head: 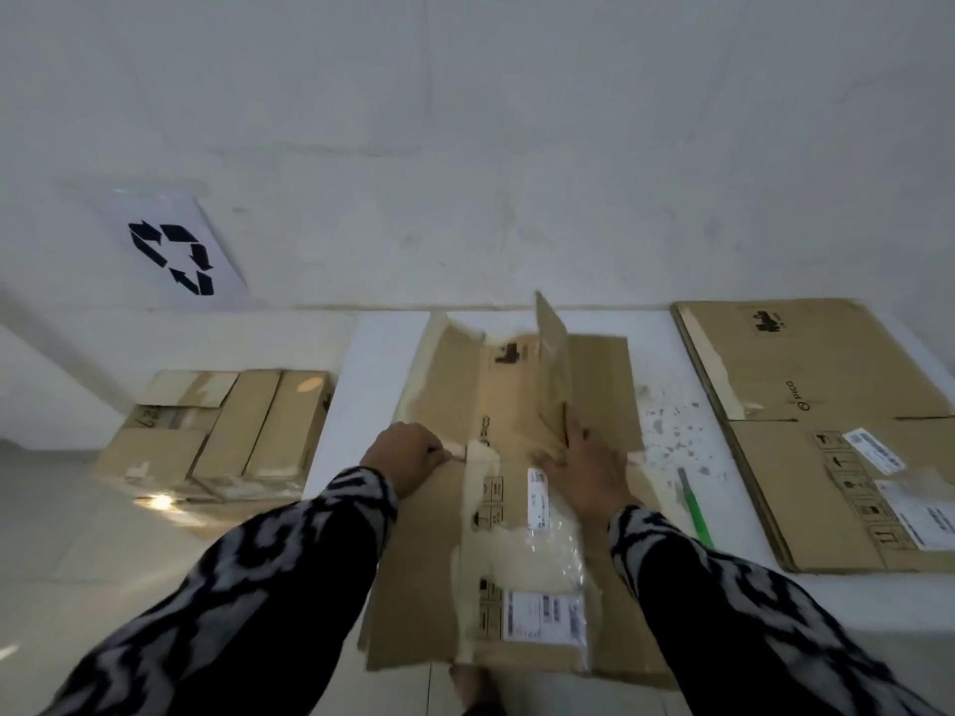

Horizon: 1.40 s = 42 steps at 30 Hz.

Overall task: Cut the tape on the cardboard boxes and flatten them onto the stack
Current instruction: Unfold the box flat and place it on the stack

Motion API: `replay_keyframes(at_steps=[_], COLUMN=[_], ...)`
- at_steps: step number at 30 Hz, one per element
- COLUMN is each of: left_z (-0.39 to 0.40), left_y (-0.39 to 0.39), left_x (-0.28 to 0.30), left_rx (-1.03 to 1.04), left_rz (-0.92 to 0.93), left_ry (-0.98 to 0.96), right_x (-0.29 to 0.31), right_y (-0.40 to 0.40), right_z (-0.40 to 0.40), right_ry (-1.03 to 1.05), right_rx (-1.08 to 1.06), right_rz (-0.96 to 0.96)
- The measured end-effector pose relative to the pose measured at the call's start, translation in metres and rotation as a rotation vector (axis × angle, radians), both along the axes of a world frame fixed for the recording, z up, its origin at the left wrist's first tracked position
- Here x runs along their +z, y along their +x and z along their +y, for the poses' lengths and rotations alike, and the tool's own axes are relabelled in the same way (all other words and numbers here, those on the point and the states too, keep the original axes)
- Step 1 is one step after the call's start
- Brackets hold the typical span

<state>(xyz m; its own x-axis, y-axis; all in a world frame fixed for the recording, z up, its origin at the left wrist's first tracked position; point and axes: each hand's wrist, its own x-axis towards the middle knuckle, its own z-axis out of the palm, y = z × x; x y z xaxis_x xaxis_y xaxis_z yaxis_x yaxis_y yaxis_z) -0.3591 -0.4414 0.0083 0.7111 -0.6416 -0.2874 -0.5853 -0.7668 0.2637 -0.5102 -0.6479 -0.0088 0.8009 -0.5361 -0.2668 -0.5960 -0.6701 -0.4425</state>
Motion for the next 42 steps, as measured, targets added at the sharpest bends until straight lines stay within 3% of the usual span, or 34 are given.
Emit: replay_keyframes(at_steps=[5, 8, 12, 17, 22, 27, 30, 35, 38, 42], left_z=[0.0, 0.011, 0.033, 0.047, 0.054, 0.067, 0.069, 0.064, 0.057, 0.035], left_y=[-0.023, -0.05, -0.077, -0.085, -0.062, -0.041, -0.046, -0.066, -0.081, -0.09], left_x=[-0.028, -0.048, -0.075, -0.092, -0.095, -0.091, -0.087, -0.077, -0.065, -0.039], left_rx=[0.165, 0.335, 0.623, 0.739, 0.904, 0.839, 0.752, 0.617, 0.595, 0.569], left_rz=[-0.178, 0.011, 0.276, 0.334, 0.51, 0.663, 0.679, 0.43, 0.389, 0.346], left_ry=[0.161, 0.067, 0.183, 0.22, 0.041, -0.242, -0.303, -0.361, -0.455, -0.493], right_x=[-0.024, -0.047, -0.074, -0.078, -0.076, -0.073, -0.067, -0.048, -0.036, -0.015], right_y=[-0.011, -0.04, -0.071, -0.085, -0.088, -0.091, -0.093, -0.089, -0.092, -0.105], right_z=[0.01, 0.02, 0.022, 0.013, -0.003, -0.018, -0.008, 0.012, 0.012, -0.012], right_ry=[-0.194, -0.195, -0.085, 0.052, 0.17, 0.47, 0.43, 0.37, 0.244, 0.242], right_rx=[-0.143, -0.224, -0.205, -0.547, -0.615, -0.625, -0.571, -0.457, -0.433, -0.446], right_rz=[0.109, 0.143, 0.22, 0.218, 0.219, 0.039, -0.013, -0.079, -0.116, -0.175])
